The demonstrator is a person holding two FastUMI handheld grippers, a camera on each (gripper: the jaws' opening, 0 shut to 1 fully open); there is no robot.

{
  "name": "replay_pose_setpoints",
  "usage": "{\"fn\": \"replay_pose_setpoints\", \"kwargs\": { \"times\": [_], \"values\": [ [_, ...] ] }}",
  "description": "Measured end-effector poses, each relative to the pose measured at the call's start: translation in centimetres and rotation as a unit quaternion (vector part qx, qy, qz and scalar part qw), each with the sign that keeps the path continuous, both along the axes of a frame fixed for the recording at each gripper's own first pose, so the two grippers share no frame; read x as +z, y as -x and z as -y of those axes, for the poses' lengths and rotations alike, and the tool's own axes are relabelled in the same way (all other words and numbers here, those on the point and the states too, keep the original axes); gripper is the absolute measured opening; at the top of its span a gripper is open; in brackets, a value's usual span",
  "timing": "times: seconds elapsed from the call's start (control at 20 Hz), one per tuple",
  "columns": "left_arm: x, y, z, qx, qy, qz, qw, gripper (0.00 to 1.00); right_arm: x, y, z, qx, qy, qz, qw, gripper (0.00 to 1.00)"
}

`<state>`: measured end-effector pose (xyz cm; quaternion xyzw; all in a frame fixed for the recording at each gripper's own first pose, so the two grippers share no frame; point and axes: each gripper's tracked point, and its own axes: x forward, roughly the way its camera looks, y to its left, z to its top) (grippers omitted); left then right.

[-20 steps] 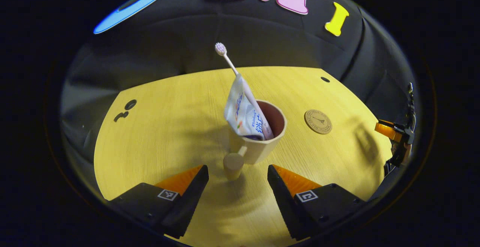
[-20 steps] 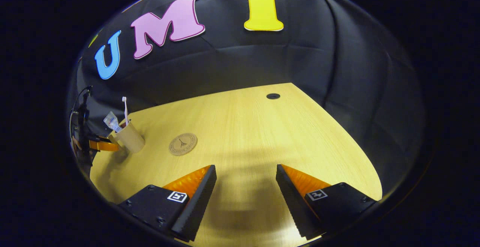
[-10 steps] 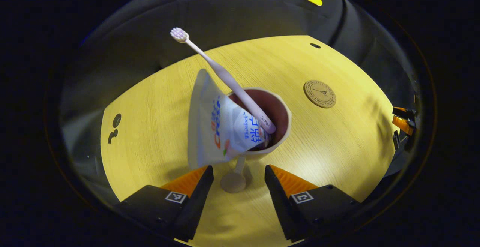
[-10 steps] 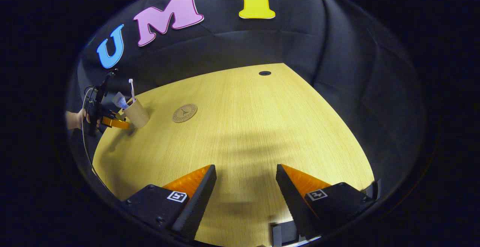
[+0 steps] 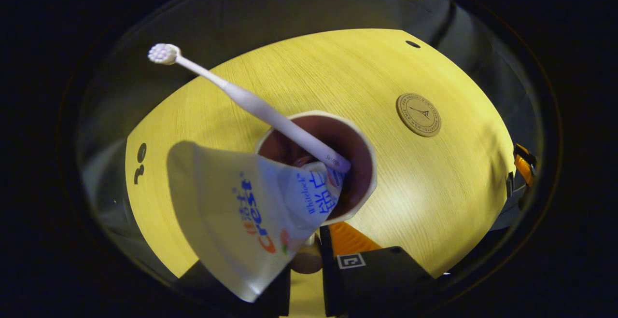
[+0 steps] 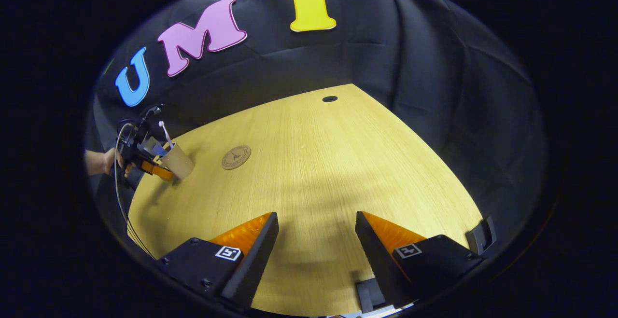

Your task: Put the toothbrush and toothpaste on the desktop into the cup, then pick up the cup and place it on the coaster on the desktop.

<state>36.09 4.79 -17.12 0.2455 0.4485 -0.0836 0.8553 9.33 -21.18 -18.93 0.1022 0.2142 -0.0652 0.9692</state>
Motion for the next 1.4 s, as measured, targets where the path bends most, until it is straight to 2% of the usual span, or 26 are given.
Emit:
{"fn": "replay_pose_setpoints", "kwargs": {
  "times": [0.3,0.6,1.0,1.4],
  "values": [
    [-0.2,0.2,0.6,0.036,0.015,0.011,0.999,0.24,-0.6,0.7,0.4,-0.008,-0.009,-0.007,1.0,0.98],
    [0.4,0.5,1.0,0.038,0.024,0.035,0.998,0.22,0.2,-0.1,-0.6,-0.004,-0.023,0.001,1.0,0.98],
    [3.2,0.4,3.4,-0.008,0.016,0.058,0.998,0.21,-0.2,0.1,-1.2,0.0,-0.026,-0.006,1.0,0.98],
    [4.0,-1.6,11.9,-0.087,0.018,0.061,0.994,0.22,-0.1,0.8,-1.1,-0.012,-0.038,-0.004,0.999,0.98]
  ]
}}
